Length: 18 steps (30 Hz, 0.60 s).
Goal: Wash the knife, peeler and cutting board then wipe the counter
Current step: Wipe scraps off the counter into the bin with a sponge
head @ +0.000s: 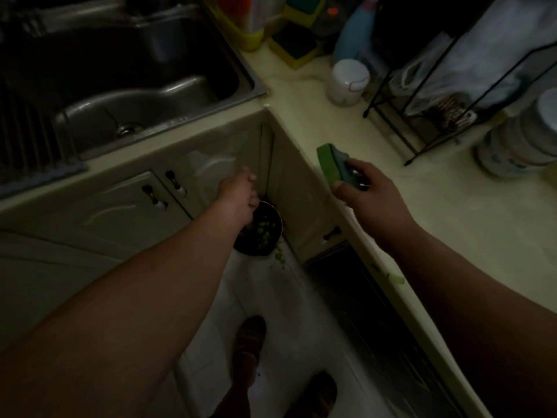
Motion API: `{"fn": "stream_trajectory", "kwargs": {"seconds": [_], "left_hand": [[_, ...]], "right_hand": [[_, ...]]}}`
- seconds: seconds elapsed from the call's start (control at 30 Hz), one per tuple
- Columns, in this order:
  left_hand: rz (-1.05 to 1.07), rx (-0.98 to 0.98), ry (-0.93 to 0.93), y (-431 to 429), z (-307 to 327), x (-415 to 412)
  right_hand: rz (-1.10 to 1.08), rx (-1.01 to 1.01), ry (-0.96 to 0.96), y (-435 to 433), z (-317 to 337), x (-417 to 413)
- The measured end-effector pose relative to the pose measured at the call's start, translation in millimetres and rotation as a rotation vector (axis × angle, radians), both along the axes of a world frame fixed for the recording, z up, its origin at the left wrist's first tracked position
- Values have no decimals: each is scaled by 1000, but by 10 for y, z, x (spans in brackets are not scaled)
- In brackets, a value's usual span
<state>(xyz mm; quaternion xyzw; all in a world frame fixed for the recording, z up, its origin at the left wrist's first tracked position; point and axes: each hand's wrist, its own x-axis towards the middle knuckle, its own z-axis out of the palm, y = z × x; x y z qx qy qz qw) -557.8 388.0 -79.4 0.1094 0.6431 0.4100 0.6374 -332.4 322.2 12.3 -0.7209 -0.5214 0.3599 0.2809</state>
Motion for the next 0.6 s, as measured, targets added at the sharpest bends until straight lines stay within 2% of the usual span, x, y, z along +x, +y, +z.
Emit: {"fn": "stream_trajectory", "kwargs": {"seconds": [0.07, 0.13, 0.23, 0.33, 0.4, 0.47, 0.53, 0.6], "left_hand": [[-90, 50, -24, -12, 93, -34], [-253, 68, 63, -44, 142, -103], [-400, 67, 186, -93, 133, -244], [-353, 181, 115, -66, 197, -286], [-260, 230, 22, -55, 272, -280], [-206, 259, 12, -70, 341, -274], [-283, 303, 193, -109, 414, -223], [-444, 375, 403, -190, 473, -24]], "right_hand": [[85, 98, -76, -5, -30, -267], [198, 100, -111, 35, -151, -575], [121, 64, -47, 56, -315, -776], [24, 29, 78, 59, -367, -800], [-49, -13, 278, 3, -345, -804], [-154, -48, 496, -63, -231, -763], [-196, -33, 515, -171, -71, -605], [-221, 46, 341, -376, 55, -283]]}}
